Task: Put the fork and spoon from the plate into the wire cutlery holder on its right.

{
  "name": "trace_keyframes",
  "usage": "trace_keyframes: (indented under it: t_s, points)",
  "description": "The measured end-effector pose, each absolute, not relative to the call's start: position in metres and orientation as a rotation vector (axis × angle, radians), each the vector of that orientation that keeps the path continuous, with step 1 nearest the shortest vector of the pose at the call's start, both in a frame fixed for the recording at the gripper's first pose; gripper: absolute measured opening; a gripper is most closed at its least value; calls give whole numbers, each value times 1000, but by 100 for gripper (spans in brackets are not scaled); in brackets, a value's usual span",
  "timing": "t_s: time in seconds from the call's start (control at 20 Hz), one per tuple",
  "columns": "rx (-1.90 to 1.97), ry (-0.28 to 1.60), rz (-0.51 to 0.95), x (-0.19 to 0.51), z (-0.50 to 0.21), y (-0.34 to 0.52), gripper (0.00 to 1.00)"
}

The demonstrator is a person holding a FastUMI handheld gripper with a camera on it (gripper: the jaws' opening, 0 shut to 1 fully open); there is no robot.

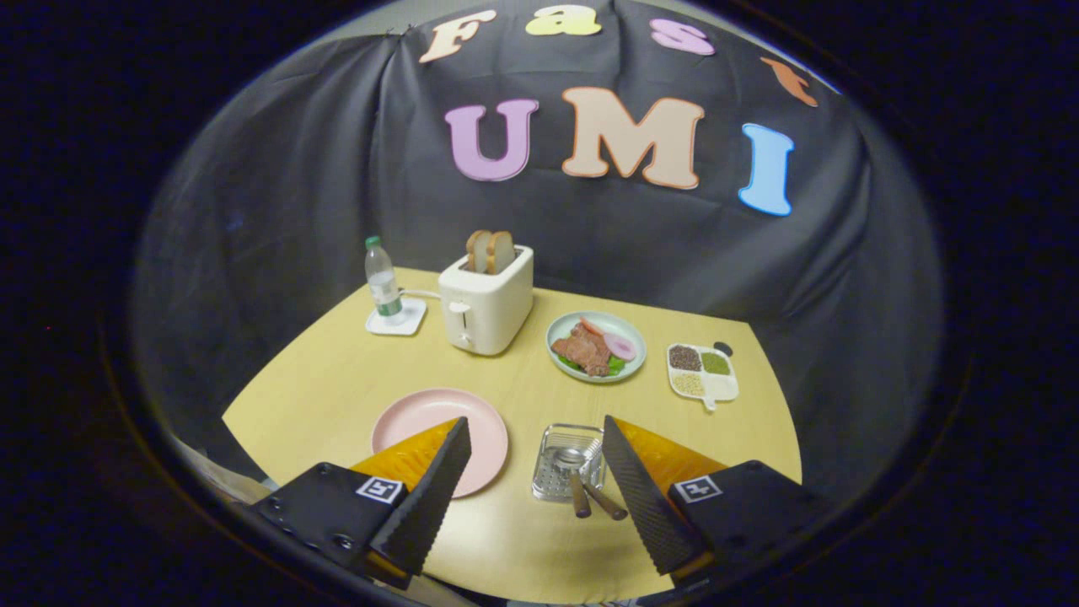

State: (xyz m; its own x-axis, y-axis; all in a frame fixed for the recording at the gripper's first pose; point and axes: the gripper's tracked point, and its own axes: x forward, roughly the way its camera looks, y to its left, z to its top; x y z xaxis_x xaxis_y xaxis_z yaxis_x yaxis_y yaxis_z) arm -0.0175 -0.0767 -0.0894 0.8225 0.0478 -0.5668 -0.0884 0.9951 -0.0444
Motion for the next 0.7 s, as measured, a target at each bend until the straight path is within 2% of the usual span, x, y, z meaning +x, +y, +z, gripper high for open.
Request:
trace_keyframes:
  t_s: [0.3, 0.7]
  points:
    - [-77, 285, -21, -25, -42, -70, 100]
    - [-36, 184, -108, -32, -36, -86, 100]
